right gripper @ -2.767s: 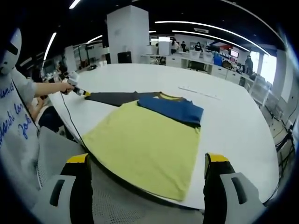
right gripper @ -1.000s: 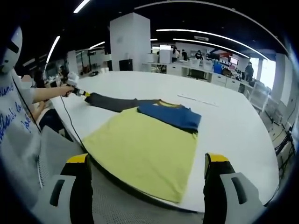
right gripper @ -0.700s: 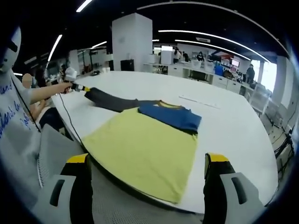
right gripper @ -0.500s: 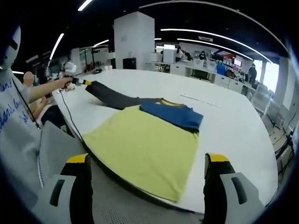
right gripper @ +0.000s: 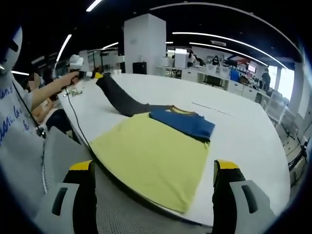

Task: Fold the garment on the visible template until the final outline fits inside the template.

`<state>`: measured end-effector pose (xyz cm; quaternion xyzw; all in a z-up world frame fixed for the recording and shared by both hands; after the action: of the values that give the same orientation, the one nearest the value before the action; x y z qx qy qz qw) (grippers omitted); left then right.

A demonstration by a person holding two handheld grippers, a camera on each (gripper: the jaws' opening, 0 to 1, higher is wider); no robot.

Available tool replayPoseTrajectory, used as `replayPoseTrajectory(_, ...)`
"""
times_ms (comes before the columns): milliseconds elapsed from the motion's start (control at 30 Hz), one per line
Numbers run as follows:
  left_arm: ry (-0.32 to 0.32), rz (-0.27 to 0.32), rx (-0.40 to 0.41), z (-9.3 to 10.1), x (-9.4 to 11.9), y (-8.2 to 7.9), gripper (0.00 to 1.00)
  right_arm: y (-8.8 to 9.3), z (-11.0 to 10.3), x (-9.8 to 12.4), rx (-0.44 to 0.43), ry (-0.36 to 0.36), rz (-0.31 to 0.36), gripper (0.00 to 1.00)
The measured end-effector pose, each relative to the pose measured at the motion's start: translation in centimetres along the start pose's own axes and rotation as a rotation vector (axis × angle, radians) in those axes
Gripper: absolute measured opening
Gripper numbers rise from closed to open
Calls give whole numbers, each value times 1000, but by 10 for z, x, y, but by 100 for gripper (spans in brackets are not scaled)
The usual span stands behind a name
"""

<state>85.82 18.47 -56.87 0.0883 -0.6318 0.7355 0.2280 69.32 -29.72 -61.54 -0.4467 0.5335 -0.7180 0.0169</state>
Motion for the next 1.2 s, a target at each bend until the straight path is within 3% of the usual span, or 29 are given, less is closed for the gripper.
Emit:
replayPoseTrajectory(467, 165, 89, -43, 106, -23, -56, 0, 2, 20, 17, 12, -18, 21, 100)
replayPoseTrajectory(633, 218, 94, -60, 147, -44, -72, 0, 4, 22, 20, 28, -31, 17, 100)
replayPoseTrajectory(800, 260, 85, -86, 184, -68, -77, 0, 2, 22, 27, 26, -58, 46, 100)
replayPoseTrajectory(1200, 347, 30, -106, 245, -116, -72, 0, 5, 33, 33, -17, -47, 75, 100)
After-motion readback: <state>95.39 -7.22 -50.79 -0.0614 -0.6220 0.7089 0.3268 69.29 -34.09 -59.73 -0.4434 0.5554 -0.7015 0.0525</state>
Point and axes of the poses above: the point that each gripper's makers call its tool centre point, and the gripper's own axes: x roughly backward along the fingers, z roughly to its right, y roughly out of its underside, the point moved 3 cm from there along x, roughly backward along the fingers, and after that the axes turned 7 degrees about -z, right-handed, at the moved point
